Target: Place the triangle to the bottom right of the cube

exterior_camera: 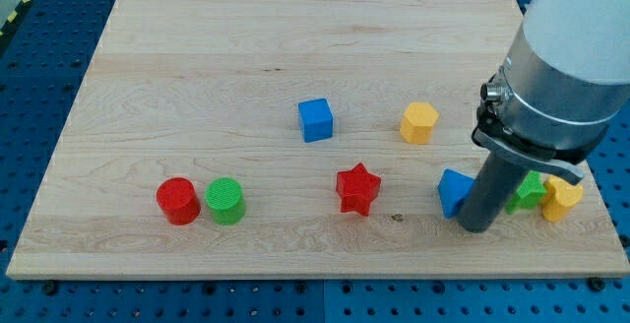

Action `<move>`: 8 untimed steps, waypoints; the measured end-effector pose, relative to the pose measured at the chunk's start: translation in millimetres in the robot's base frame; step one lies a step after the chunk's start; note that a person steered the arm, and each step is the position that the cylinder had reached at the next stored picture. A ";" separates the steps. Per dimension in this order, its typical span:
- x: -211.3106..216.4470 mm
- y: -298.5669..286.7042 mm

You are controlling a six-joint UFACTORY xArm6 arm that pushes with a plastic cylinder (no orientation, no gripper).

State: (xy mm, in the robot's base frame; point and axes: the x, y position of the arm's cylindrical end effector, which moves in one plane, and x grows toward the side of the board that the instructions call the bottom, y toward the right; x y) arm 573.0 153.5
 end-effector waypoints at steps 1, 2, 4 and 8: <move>-20.8 -0.2; -40.3 -0.2; -58.1 -13.0; -92.0 -97.9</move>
